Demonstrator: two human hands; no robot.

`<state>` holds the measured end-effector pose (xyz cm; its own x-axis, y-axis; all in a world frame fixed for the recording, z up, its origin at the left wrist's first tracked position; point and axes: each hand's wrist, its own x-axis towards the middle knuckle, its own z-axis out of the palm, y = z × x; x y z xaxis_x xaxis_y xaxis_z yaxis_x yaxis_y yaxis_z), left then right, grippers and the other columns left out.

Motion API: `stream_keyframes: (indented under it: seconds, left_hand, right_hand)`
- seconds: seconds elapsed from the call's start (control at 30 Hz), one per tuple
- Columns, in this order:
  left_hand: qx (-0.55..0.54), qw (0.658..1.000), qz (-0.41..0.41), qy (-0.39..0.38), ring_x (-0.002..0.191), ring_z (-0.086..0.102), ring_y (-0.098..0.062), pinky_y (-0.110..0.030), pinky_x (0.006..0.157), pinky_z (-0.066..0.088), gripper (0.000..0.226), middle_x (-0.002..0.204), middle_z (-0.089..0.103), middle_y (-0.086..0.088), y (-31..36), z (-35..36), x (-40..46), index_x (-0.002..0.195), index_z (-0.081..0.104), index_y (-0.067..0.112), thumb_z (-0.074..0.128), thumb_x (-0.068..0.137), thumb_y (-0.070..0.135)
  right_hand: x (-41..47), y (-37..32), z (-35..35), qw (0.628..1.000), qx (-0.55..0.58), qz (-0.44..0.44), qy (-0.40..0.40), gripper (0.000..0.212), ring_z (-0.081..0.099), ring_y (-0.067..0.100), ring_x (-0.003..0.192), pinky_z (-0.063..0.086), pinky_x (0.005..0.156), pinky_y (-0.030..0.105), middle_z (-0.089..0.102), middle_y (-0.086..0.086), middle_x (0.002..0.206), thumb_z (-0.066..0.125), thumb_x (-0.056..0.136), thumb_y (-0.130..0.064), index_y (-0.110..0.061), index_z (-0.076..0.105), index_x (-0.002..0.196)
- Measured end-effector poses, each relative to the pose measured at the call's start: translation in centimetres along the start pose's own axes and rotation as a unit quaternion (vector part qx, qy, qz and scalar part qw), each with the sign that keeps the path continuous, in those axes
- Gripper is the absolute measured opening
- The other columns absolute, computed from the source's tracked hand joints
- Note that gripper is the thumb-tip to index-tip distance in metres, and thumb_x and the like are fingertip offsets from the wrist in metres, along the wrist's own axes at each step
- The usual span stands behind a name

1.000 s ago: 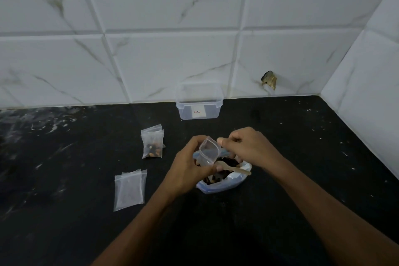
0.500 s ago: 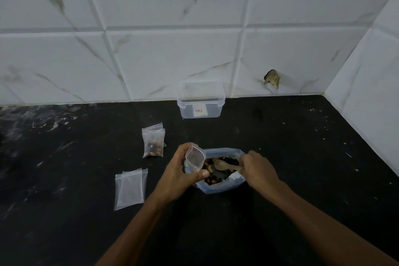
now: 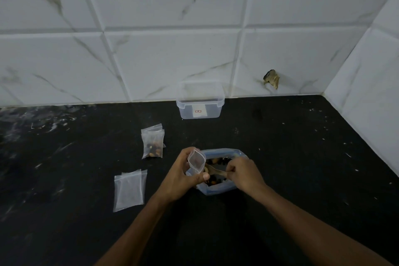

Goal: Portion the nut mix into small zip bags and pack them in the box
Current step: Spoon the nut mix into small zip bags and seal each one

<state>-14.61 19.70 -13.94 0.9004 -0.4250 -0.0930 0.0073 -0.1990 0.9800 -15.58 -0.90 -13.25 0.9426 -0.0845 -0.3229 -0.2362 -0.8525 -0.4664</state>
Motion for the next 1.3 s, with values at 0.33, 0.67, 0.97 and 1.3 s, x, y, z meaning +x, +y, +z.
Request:
stream_keyframes:
  seconds: [0.33,0.67,0.97,1.3]
  left_hand:
    - [-0.009,1.0,-0.011,-0.001,0.113,0.06,-0.005,-0.042,0.093,0.056,0.067,0.121,0.058,0.012,0.4,0.0,-0.2,0.124,0.048,0.036,0.08,0.065,0.043]
    - [0.069,0.994,-0.002,0.081,0.108,0.054,0.01,-0.013,0.081,0.045,0.06,0.116,0.059,0.02,1.6,0.5,0.3,0.117,0.045,0.048,0.083,0.075,0.027]
    - [0.113,0.985,0.019,0.129,0.107,0.055,0.004,-0.017,0.082,0.046,0.063,0.115,0.057,0.018,2.6,1.9,2.1,0.118,0.043,0.043,0.085,0.071,0.035]
    - [0.094,0.986,0.024,0.139,0.099,0.062,0.001,-0.02,0.081,0.054,0.061,0.111,0.064,0.011,2.3,3.0,2.8,0.118,0.046,0.035,0.086,0.07,0.035]
  right_hand:
    - [0.3,0.3,-1.6,0.959,0.226,0.156,-0.067,0.013,0.058,0.008,0.066,0.041,0.051,0.018,0.067,0.002,0.088,0.061,0.088,-0.003,-0.012,0.071,0.086]
    - [-2.2,1.4,-7.3,0.938,0.304,0.152,-0.065,0.011,0.055,0.008,0.064,0.044,0.056,0.019,0.07,0.007,0.087,0.061,0.092,-0.01,-0.01,0.071,0.094]
    - [-4.9,-3.0,-12.9,0.969,0.244,0.041,-0.002,0.011,0.057,0.008,0.062,0.044,0.054,0.019,0.071,0.002,0.079,0.063,0.09,-0.013,-0.013,0.073,0.088]
    - [-7.8,-7.3,-9.1,0.943,-0.22,-0.219,0.117,0.013,0.044,0.009,0.074,0.035,0.06,0.021,0.047,-0.003,0.09,0.061,0.091,-0.019,-0.017,0.057,0.104]
